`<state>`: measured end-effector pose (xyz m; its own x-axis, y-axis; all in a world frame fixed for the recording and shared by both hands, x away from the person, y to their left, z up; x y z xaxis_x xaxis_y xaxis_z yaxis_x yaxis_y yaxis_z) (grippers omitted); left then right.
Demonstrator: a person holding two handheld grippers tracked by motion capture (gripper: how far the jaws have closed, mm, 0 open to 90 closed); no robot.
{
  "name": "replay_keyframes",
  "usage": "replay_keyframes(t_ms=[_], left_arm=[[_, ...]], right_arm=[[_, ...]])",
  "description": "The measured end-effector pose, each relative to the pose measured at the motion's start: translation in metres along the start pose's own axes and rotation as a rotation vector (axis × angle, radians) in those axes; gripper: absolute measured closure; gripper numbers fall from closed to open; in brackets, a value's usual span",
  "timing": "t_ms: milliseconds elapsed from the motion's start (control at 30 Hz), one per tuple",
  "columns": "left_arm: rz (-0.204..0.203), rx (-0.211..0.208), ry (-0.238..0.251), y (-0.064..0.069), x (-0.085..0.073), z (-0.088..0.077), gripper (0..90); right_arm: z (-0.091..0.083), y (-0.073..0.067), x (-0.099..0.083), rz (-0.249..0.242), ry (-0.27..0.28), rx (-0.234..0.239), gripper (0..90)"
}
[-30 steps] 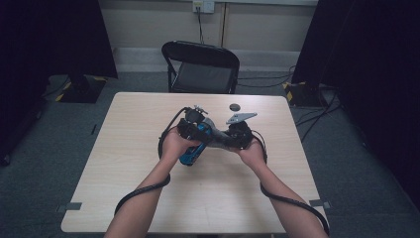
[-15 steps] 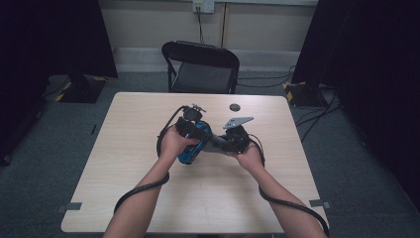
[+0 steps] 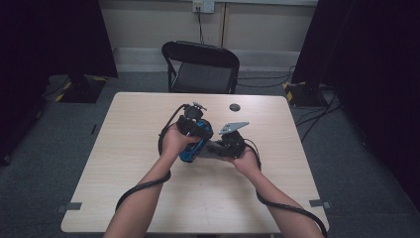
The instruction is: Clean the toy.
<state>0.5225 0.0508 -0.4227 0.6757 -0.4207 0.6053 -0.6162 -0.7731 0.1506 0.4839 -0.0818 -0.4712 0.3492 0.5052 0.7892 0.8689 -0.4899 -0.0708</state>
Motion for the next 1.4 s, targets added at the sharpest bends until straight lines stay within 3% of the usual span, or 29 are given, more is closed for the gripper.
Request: replay_keyframes(t_ms=[967, 1400], left_arm=[[-0.034, 0.017, 0.026, -0.006, 0.009, -0.006, 25.5], [-0.046, 0.032, 0.061, -0.008, 0.018, -0.013, 25.5]], right_arm=[[0.006, -0.023, -0.003, -0.033, 0.005, 0.065, 75.6], [0.013, -0.041, -0.005, -0.084, -0.024, 0.117, 75.6]])
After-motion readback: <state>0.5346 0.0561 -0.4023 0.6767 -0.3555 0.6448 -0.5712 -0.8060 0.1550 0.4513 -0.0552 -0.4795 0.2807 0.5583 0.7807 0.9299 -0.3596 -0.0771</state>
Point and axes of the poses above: each handheld gripper's, and its own axes: z roughly forward along the jaws, x roughly out of its top, y roughly to its right, the point moved 4 cm from there along z, roughly forward along the jaws, and after that the axes turned 3 degrees about -z, right-handed, at the moved point
